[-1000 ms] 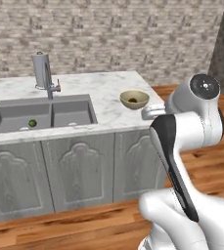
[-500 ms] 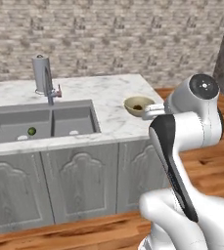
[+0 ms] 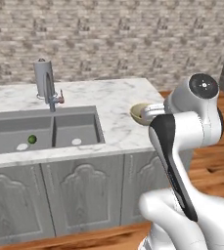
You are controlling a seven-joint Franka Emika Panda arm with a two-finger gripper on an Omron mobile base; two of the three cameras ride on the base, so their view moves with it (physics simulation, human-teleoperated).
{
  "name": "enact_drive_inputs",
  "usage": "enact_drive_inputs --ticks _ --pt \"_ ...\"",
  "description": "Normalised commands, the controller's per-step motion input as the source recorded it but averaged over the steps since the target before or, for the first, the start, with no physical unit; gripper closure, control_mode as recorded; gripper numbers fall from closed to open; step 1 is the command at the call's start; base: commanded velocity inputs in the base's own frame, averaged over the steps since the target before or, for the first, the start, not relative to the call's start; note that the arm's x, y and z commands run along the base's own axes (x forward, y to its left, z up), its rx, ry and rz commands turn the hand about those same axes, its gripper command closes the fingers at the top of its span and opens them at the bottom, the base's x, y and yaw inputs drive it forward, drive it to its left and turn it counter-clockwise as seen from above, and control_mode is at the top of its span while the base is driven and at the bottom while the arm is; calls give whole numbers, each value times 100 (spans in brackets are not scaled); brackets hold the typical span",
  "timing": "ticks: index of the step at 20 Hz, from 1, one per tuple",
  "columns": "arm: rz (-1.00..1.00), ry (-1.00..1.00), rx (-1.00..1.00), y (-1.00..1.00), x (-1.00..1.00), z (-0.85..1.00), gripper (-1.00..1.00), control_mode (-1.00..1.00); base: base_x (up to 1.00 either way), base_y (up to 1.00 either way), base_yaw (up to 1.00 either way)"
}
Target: Pick the oranges from the cabinet and place them in one bowl. Pick the avocado from the sink and place it in the other bowl.
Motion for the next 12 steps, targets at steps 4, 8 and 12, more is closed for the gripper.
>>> enact_drive_inputs --ticks 4,8,12 --pt "0 0 0 0 0 0 100 100 36 -32 3" --pt "0 0 0 0 0 0 100 100 34 -37 2" --pt "0 0 0 0 0 0 100 100 36 -39 0"
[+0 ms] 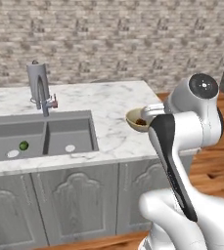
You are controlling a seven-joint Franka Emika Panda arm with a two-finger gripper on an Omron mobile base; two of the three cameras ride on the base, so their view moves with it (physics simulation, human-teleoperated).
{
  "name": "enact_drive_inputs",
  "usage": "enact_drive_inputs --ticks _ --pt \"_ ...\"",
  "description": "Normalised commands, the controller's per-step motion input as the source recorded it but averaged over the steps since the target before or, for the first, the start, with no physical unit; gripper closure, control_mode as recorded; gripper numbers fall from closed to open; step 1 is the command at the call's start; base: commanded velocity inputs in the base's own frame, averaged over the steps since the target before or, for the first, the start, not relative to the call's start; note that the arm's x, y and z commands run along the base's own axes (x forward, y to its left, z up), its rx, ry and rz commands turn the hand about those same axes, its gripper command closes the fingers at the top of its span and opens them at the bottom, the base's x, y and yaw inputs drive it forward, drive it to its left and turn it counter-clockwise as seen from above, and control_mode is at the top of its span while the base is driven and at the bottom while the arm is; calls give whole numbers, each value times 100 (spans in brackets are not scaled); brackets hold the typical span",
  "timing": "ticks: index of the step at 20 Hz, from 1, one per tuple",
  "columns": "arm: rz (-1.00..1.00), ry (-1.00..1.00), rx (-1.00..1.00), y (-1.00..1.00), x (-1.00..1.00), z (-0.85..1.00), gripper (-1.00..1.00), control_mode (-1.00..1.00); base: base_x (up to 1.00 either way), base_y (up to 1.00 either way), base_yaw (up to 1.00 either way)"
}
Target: Pick the oranges from the cabinet and place them in one bowl. Pick the avocado from the sink and place it in the other bowl.
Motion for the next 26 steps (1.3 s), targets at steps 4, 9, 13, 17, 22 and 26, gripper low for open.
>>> enact_drive_inputs --ticks 4,9,13,17,22,26 --pt "0 0 0 0 0 0 100 100 41 -33 0" --pt "0 0 0 0 0 0 100 100 42 -31 0" --pt "0 0 0 0 0 0 100 100 41 -30 0" --pt "0 0 0 0 0 0 100 100 41 -30 0" --pt "0 0 0 0 0 0 100 100 41 -30 0" --pt "0 0 0 0 0 0 100 100 38 -24 0"
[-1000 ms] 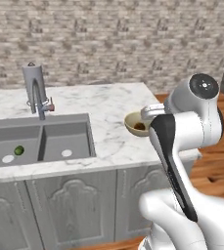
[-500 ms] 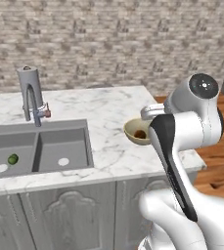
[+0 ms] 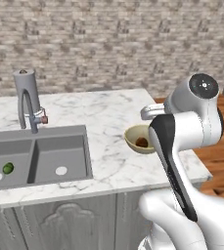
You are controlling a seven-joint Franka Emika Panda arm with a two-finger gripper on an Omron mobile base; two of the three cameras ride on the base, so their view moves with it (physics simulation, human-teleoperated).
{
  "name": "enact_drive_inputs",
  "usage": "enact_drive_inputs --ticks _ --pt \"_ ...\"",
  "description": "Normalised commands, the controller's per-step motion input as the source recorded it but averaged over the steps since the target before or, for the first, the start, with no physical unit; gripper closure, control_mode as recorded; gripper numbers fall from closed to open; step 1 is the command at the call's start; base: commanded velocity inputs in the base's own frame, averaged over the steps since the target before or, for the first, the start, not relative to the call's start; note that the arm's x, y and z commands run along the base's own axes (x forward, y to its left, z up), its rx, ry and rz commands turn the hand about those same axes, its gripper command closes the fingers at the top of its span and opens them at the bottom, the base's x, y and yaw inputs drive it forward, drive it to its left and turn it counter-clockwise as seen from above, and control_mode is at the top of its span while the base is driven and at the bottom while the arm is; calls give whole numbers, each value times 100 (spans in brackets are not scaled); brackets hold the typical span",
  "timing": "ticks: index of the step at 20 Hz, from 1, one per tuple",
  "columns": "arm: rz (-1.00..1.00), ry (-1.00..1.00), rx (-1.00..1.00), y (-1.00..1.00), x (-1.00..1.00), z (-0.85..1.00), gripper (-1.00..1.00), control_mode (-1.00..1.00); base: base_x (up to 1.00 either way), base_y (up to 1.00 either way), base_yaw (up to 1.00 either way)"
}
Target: Pick the oranges from the cabinet and place them in one bowl. Pick the avocado from the sink and place it in the other bowl.
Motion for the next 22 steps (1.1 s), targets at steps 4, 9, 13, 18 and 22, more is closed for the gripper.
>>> enact_drive_inputs --ticks 4,9,13,18,22 --pt "0 0 0 0 0 0 100 100 23 -17 0" --pt "0 0 0 0 0 0 100 100 0 -2 0" --pt "0 0 0 0 0 0 100 100 0 0 0" --pt "0 0 0 0 0 0 100 100 0 0 0" --pt "0 0 0 0 0 0 100 -100 0 0 0"
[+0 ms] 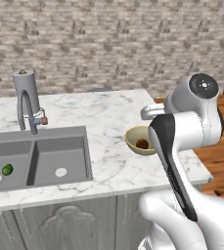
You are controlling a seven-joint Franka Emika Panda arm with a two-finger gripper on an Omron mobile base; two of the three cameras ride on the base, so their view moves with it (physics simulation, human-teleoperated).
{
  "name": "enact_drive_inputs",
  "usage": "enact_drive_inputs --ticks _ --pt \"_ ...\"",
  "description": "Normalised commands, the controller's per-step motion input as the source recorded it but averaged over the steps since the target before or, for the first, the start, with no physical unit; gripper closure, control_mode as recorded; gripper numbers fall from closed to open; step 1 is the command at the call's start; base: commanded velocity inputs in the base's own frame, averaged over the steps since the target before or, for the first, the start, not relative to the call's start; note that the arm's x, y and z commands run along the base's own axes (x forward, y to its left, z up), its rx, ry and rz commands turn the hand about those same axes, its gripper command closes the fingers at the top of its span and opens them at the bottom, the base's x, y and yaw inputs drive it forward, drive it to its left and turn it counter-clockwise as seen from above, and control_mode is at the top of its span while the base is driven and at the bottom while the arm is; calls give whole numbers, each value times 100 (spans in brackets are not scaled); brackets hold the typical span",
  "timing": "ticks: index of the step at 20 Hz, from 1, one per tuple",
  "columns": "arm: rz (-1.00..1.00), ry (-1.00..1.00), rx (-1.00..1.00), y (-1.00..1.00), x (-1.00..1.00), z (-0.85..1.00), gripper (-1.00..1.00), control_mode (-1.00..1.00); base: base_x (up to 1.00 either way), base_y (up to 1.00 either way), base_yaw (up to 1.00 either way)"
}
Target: Pick the oranges from the cabinet and place them in one bowl. Pick the avocado from the sink and place it in the other bowl.
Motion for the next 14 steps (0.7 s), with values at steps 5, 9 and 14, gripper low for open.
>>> enact_drive_inputs --ticks 5,9,14 --pt "-5 1 1 -13 1 0 100 -100 0 0 0" --pt "-2 7 0 -15 16 -5 100 -100 0 0 0" --pt "0 10 2 -16 25 -4 100 -100 0 0 0"
